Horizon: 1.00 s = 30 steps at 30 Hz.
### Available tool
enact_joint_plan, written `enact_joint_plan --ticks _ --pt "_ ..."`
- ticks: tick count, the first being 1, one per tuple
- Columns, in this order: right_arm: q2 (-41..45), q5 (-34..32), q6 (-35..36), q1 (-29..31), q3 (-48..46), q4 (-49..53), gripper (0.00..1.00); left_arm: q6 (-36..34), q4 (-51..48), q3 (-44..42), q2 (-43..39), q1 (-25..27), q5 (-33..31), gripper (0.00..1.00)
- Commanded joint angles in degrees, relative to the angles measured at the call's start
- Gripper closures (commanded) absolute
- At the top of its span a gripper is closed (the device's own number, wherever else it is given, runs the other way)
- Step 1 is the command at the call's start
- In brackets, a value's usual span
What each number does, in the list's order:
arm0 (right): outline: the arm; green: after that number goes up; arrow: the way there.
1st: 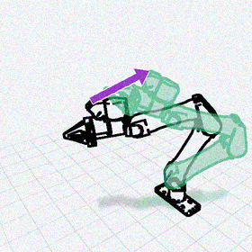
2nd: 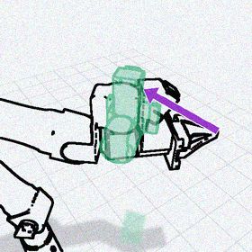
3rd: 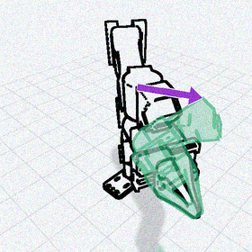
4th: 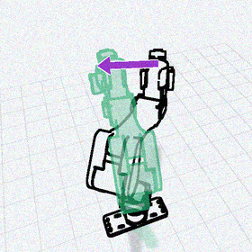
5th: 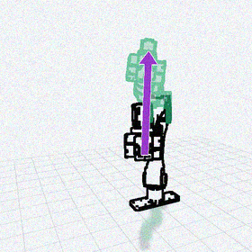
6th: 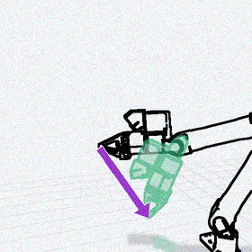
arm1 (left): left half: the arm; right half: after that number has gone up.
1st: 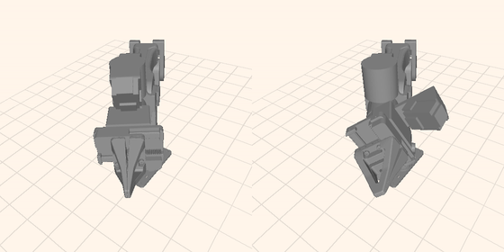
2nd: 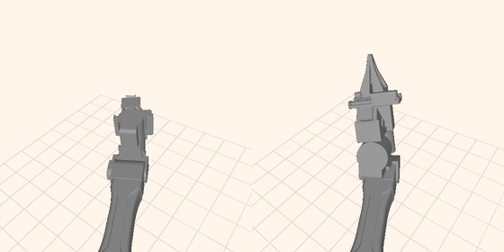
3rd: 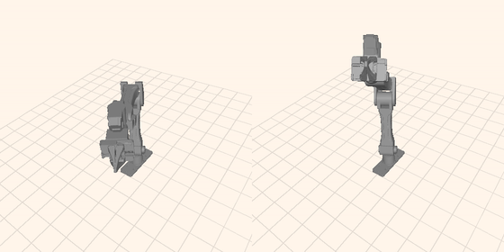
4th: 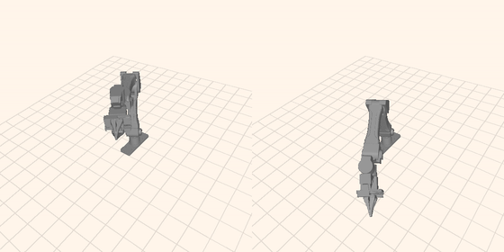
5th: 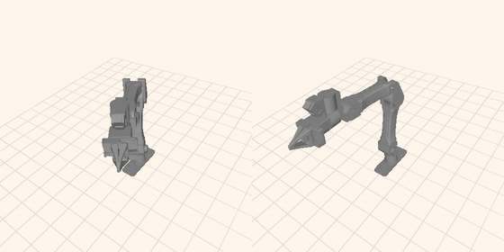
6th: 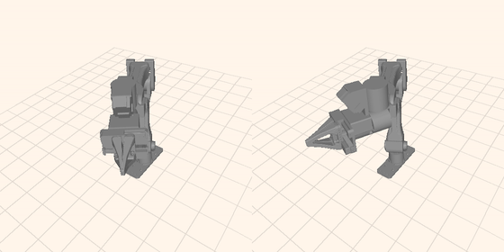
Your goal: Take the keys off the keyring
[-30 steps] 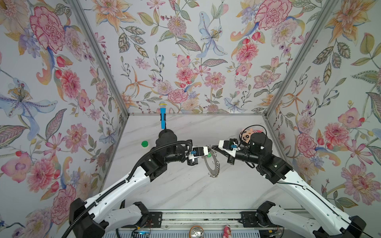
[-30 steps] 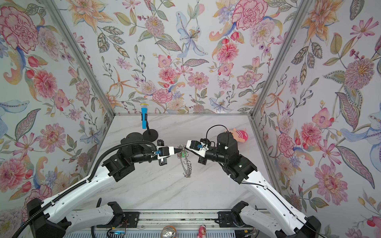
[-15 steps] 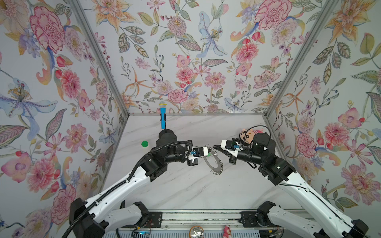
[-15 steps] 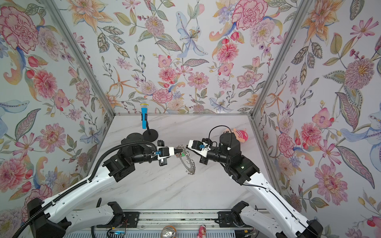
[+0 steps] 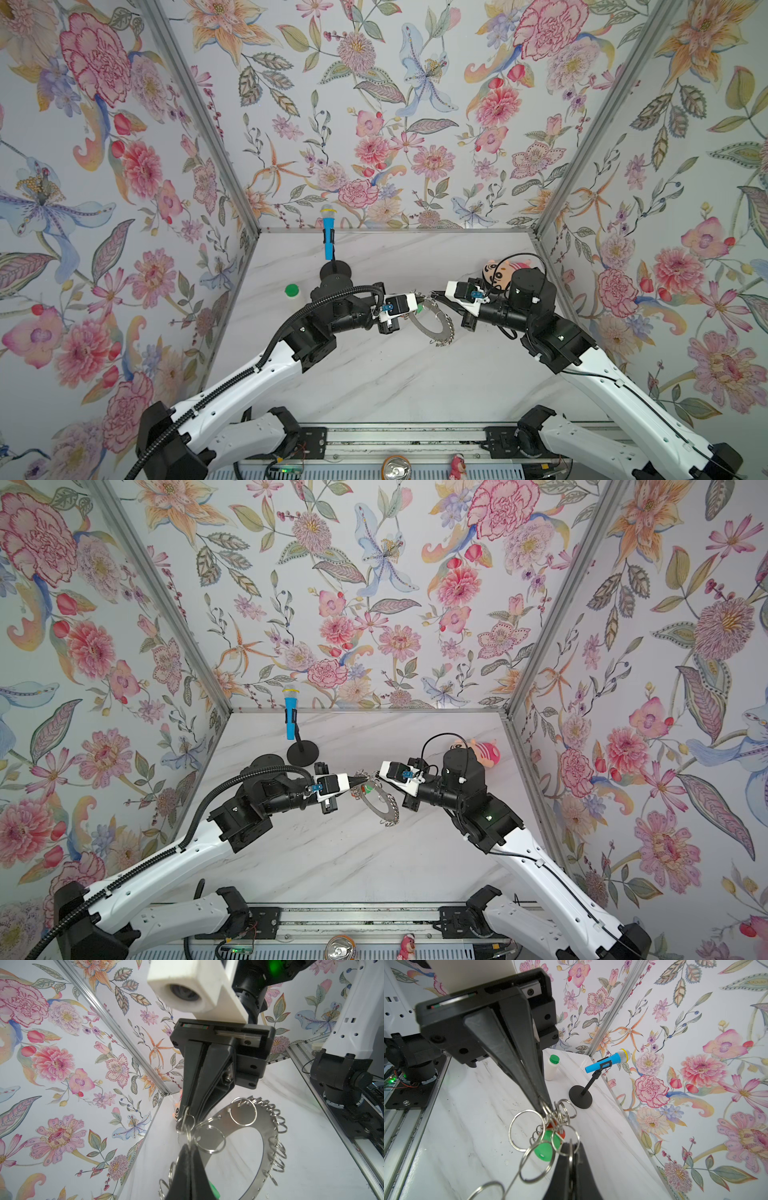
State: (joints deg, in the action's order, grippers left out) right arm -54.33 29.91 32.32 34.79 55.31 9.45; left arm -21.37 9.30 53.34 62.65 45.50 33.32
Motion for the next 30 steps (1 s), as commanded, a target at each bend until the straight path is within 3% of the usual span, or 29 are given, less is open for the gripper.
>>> enact_joint_plan --ticks 1,15,30 --pt "1.4 -5.2 -1.4 -0.2 -1.4 -0.8 1.00 2.4 6.0 -0.8 -2.9 0.7 -1.8 1.00" --pt "0.2 -8.4 -1.6 4.9 -2.8 -0.3 1.00 6.4 11.9 -3.0 -3.1 0.8 -3.3 1.00" --pt "1.6 -14.9 -0.6 9.8 -3.8 0.9 1.00 9.0 11.0 -3.1 -1.6 0.8 -9.6 1.00"
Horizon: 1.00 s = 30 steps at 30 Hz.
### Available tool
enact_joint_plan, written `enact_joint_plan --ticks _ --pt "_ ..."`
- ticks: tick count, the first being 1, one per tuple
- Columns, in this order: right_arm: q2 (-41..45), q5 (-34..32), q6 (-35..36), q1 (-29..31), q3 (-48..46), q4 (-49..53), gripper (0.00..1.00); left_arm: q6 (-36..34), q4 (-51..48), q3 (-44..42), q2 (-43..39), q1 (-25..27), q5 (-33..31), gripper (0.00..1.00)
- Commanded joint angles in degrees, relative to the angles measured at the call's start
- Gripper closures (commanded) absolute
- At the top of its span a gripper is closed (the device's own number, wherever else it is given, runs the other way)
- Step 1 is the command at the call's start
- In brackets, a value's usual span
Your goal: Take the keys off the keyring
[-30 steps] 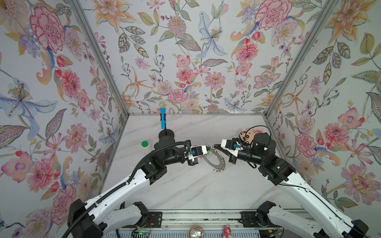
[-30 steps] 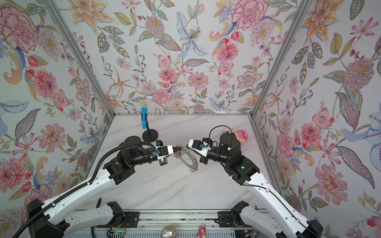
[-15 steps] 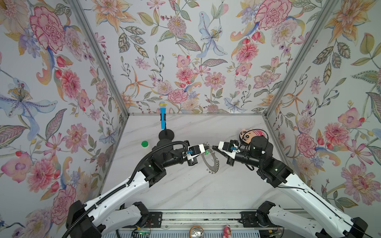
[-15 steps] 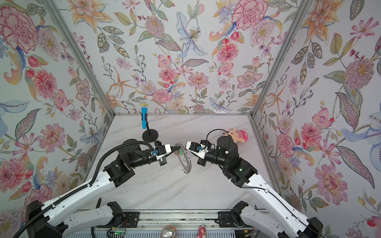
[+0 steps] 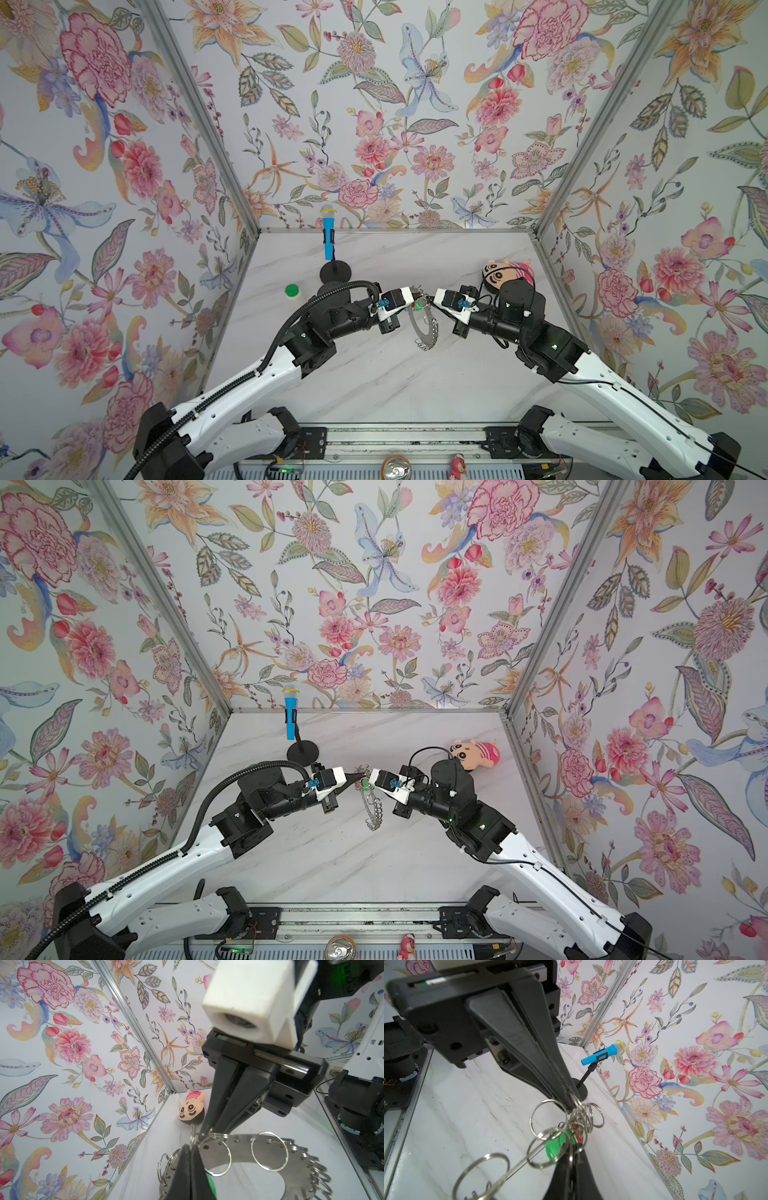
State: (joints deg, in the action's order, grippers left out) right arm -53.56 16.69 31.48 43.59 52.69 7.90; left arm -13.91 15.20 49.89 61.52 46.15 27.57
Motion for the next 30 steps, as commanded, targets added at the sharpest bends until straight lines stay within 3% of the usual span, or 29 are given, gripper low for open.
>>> enact_joint_plan --ticks 1,13,30 --pt "1.1 -2.1 0.3 1.3 -1.3 2.4 1.00 1.6 4.9 0.3 -0.5 0.2 -4.3 1.00" --pt "5.3 -6.8 1.2 4.4 -1.6 2.9 1.00 1.7 3.0 0.1 -0.5 0.2 -12.0 1.00" --pt "3.0 -10.1 5.6 6.4 3.7 6.1 1.00 -3.4 -7.0 2.3 1.6 2.5 -9.9 1.00"
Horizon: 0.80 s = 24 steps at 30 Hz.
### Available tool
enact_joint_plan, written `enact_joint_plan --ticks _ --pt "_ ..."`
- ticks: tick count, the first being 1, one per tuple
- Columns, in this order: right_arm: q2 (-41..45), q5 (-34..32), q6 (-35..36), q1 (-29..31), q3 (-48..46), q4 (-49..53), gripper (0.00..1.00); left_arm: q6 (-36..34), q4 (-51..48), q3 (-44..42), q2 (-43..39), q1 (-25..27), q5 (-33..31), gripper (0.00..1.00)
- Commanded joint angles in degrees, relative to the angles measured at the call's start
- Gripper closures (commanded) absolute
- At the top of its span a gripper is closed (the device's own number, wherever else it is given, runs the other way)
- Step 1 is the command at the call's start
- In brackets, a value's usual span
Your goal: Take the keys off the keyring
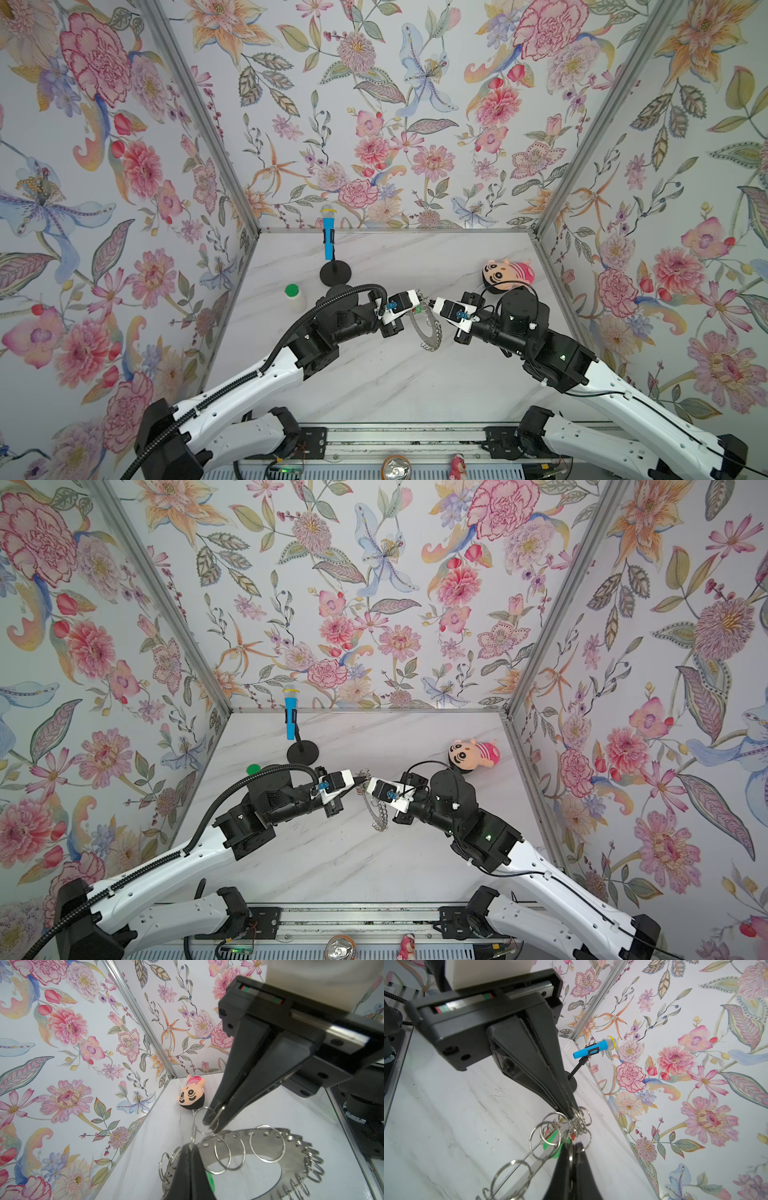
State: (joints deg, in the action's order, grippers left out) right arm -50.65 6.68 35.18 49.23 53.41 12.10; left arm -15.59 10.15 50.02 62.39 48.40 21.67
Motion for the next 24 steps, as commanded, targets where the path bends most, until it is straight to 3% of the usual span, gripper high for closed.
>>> enact_joint_plan --ticks 1,15,24 --pt "-0.3 -0.2 2.4 0.8 3.5 2.2 1.00 -1.9 -3.1 2.5 1.1 0.3 -3.8 1.00" --pt "-4.5 -0.8 5.2 1.4 7.8 4.6 1.00 -4.7 -12.8 6.2 5.5 0.6 6.8 1.00" --pt "-4.6 -1.6 4.9 -1.3 6.9 5.8 1.00 -1.2 -8.2 5.1 5.6 0.2 10.1 1.00"
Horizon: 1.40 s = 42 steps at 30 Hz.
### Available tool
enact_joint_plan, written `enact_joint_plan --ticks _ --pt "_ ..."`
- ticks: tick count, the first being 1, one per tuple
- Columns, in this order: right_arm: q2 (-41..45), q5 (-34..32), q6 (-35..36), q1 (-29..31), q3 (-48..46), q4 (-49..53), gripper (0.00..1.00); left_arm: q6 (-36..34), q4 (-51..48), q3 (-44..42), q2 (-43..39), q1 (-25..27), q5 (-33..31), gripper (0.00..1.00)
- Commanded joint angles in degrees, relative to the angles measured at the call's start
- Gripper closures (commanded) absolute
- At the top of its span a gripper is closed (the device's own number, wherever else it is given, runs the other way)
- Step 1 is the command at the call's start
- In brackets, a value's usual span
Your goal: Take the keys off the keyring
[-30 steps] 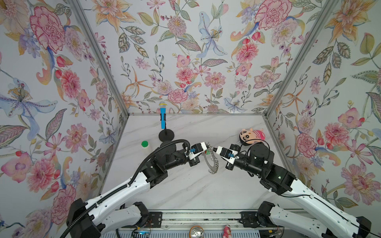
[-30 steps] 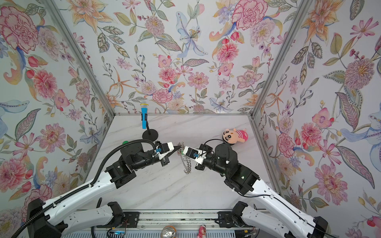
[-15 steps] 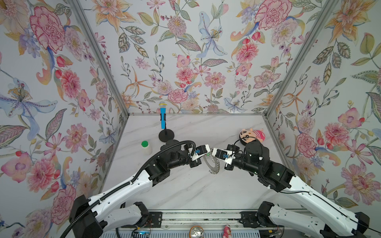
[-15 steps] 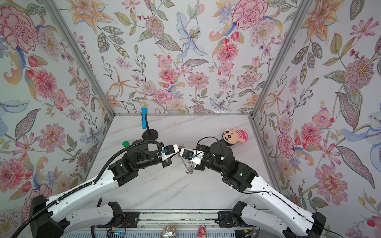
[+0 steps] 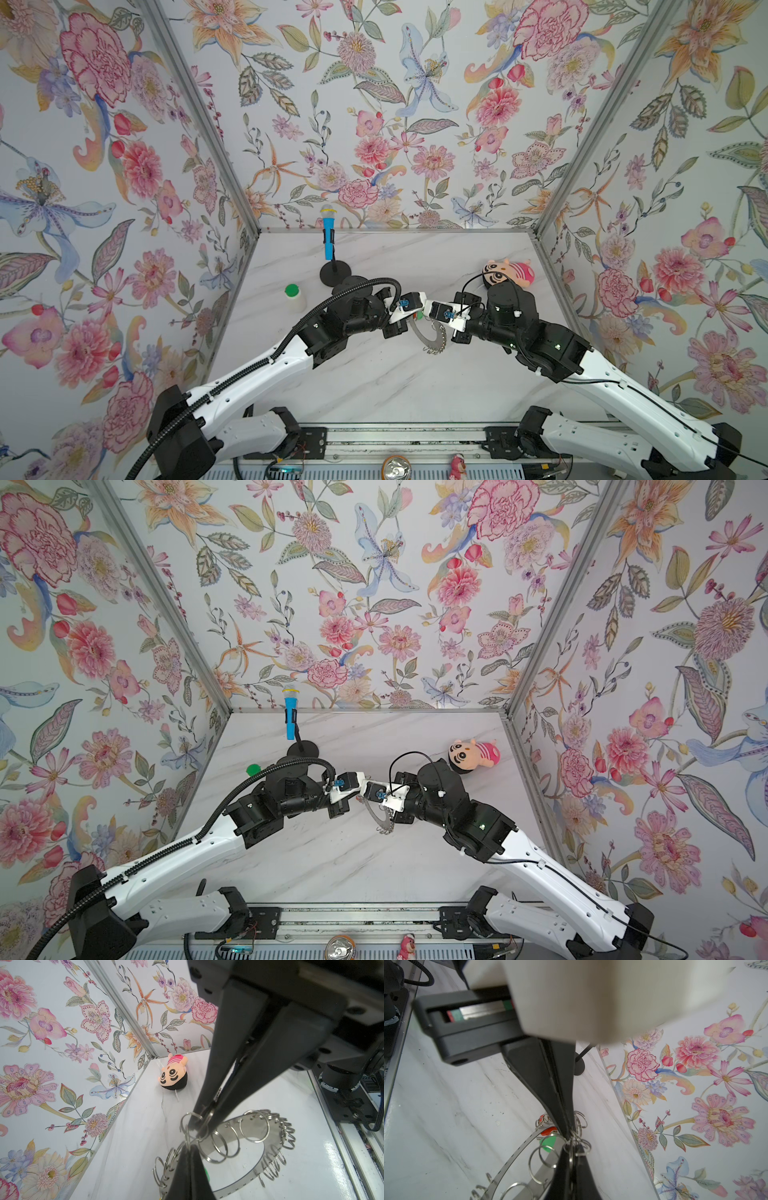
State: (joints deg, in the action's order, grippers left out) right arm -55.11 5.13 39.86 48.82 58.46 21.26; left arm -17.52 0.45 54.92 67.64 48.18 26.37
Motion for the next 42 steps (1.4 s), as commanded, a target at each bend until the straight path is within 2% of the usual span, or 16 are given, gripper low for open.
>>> enact_joint_plan --ticks 1,11,16,21,32,42 --pt "-0.1 0.0 0.2 -1.0 1.8 -3.1 1.00 0.9 1.5 0.1 0.2 0.5 5.4 0.98" --pt "-1.6 -1.4 0.7 -1.8 1.8 -2.0 1.00 1.9 1.7 -1.2 -2.7 -1.2 5.1 0.74" --pt "-2.0 -1.4 1.1 -2.4 1.2 -2.3 1.00 1.9 0.8 -1.0 -4.0 -2.9 5.1 0.55" --pt "-2.5 -1.0 1.4 -2.6 0.8 -2.8 1.00 0.9 -0.8 -0.3 -4.2 -5.6 4.5 0.46" --pt "-5.0 4.0 5.6 -2.7 1.2 -3.7 1.00 -1.4 -3.6 3.6 0.6 -12.9 7.6 0.44" --pt "-11.0 8.1 9.3 -3.1 6.1 -1.2 1.00 -4.2 -8.5 4.5 1.6 -15.0 9.6 0.43"
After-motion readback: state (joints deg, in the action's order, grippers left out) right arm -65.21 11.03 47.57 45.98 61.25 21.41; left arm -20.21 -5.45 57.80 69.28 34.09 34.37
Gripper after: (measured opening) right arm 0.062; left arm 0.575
